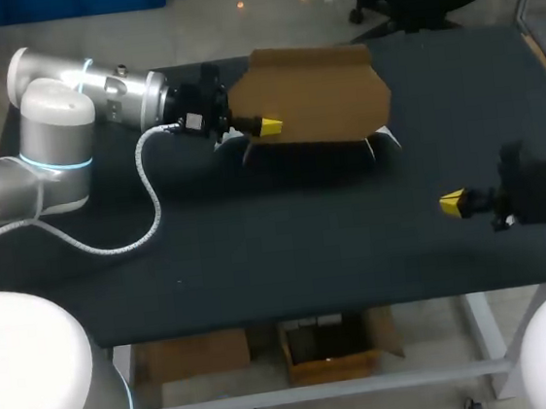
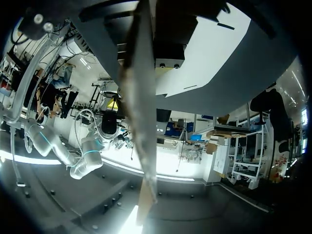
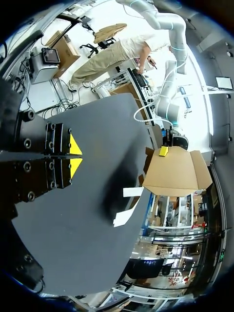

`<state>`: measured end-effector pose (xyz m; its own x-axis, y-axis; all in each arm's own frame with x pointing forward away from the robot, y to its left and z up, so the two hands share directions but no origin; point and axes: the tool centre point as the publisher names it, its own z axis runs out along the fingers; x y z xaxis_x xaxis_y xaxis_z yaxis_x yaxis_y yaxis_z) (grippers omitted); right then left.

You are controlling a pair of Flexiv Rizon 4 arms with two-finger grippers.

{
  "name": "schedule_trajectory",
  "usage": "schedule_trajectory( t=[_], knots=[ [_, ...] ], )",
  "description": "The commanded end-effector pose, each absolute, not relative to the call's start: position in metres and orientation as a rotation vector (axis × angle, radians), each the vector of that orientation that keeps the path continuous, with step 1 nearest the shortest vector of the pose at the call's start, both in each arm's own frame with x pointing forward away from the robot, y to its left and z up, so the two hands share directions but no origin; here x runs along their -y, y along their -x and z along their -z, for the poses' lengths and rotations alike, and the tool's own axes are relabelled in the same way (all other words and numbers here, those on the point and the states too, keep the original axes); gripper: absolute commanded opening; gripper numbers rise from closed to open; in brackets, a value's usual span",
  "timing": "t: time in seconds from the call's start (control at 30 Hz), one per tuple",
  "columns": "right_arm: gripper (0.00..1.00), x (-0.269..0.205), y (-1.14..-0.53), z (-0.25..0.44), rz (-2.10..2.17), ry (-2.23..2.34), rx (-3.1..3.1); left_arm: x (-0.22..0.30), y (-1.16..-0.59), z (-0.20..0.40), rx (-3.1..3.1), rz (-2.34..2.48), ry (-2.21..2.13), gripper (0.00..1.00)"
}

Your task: Assemble the packaging by folding the flat box into shape, placing the metal phone stand inside, and closing the box properly

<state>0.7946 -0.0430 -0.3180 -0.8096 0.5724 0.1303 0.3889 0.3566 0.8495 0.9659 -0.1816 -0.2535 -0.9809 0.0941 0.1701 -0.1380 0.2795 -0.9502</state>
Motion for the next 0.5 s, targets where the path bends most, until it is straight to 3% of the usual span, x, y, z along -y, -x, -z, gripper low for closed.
schedule_trajectory(
  t=[0.03,0.07,0.5],
  knots=[
    [0.56,0.0479,-0.7867,0.3191,-1.459,-0.875,-2.402,0.1814,-0.9656,0.2534,2.352,-1.776,-0.04,0.0],
    [1.0,0.0482,-0.7862,0.3196,-1.459,-0.875,-2.402,0.1814,-0.9656,0.2534,2.352,-1.776,-0.04,0.0],
    [1.0,0.052,-0.7805,0.3173,-1.45,-0.849,-2.393,0.1814,-0.9656,0.2534,2.352,-1.776,-0.04,0.0]
  ],
)
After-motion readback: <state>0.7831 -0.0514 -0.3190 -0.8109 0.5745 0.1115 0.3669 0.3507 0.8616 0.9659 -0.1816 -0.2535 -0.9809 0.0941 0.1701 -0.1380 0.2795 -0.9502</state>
